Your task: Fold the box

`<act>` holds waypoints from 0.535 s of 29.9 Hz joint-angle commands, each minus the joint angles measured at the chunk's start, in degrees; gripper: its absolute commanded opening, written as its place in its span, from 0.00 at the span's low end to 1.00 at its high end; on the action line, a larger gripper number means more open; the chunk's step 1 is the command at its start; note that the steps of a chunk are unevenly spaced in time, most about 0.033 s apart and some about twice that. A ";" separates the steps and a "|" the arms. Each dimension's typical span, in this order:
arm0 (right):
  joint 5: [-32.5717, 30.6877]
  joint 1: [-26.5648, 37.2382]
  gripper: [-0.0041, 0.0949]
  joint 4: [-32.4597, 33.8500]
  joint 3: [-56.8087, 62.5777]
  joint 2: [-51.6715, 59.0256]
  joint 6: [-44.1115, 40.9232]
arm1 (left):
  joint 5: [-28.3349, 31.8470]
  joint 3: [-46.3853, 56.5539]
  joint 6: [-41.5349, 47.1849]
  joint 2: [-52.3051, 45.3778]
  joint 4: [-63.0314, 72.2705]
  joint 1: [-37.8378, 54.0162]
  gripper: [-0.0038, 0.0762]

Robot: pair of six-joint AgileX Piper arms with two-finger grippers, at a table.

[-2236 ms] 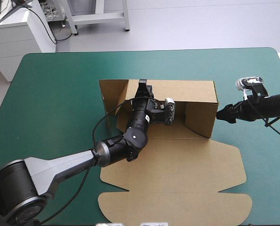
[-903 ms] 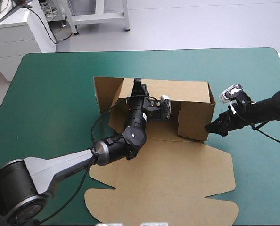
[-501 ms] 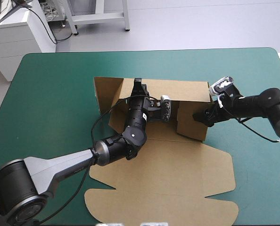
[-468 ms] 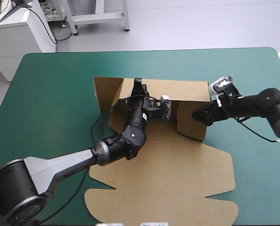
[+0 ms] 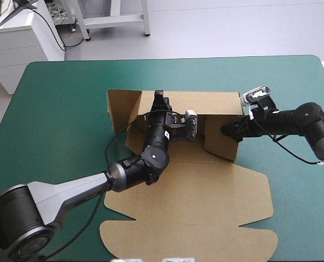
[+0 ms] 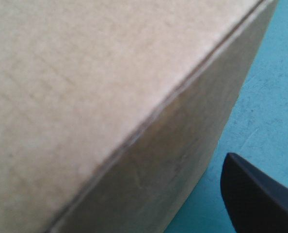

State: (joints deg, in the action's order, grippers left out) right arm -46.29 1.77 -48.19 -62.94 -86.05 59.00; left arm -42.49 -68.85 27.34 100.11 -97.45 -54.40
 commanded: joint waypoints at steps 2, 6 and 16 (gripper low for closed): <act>1.38 -0.67 0.83 -3.73 -1.57 1.84 -0.09 | 1.43 -0.91 0.54 -2.04 -0.22 -0.41 0.04; 1.51 -0.67 0.83 -5.90 -1.57 1.84 -0.09 | 1.43 -0.91 0.54 -2.04 -0.22 -0.41 0.04; 1.37 -0.67 0.05 -6.05 -1.57 1.84 -3.06 | 1.43 -0.91 0.77 -2.04 -0.22 -0.41 0.04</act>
State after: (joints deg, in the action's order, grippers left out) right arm -42.63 1.44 -49.25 -63.01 -86.07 55.78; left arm -42.34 -68.85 27.34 100.11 -97.53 -54.40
